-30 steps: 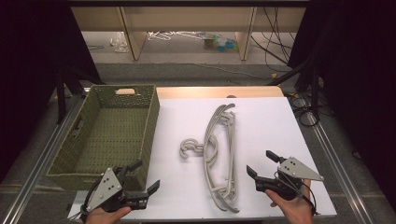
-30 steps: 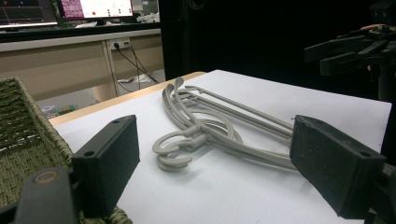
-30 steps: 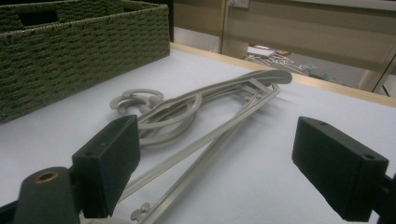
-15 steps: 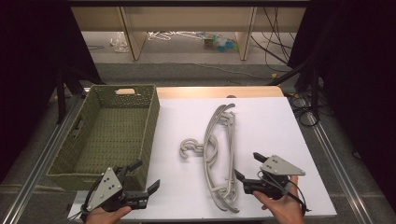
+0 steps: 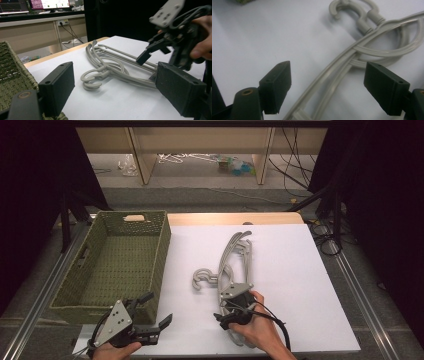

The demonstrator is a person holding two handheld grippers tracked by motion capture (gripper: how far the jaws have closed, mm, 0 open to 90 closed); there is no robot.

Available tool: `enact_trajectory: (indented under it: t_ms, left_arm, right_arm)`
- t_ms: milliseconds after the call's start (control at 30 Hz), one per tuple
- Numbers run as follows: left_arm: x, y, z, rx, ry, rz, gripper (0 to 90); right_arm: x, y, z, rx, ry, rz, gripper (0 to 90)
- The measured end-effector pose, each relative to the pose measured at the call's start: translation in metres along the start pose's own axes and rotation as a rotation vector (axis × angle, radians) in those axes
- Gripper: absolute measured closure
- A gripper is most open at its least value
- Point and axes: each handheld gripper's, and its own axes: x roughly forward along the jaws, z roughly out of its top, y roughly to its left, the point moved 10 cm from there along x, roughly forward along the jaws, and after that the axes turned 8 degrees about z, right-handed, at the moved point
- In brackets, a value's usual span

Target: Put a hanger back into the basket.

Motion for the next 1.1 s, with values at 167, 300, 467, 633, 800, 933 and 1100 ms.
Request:
enact_trajectory:
  t_ms: [167,300,467,633,800,933,1100]
  left_arm:
    - [0.0,0.0,0.0,0.0,0.0,-0.003,15.7]
    - [-0.001,-0.001,0.001,-0.004,-0.002,-0.005,15.7]
    - [0.0,-0.004,0.0,0.004,0.001,-0.015,15.7]
    - [0.0,-0.005,0.0,-0.004,0.001,-0.017,15.7]
    - [0.0,-0.005,0.001,-0.005,0.0,-0.018,15.7]
    - [-0.001,-0.005,0.001,-0.002,0.0,-0.021,15.7]
    - [-0.001,-0.005,0.001,-0.003,0.0,-0.022,15.7]
  right_arm:
    - [0.021,-0.004,-0.001,-0.01,0.136,-0.023,24.5]
    - [0.029,-0.006,-0.008,0.018,0.221,-0.025,28.1]
    - [0.034,-0.01,-0.011,0.02,0.26,-0.004,38.5]
    - [0.036,-0.012,-0.013,0.08,0.281,0.036,46.3]
    - [0.03,-0.013,-0.013,0.098,0.288,0.057,52.5]
    - [0.022,-0.015,-0.014,0.125,0.283,0.081,54.8]
    - [0.01,-0.02,-0.011,0.164,0.249,0.104,57.1]
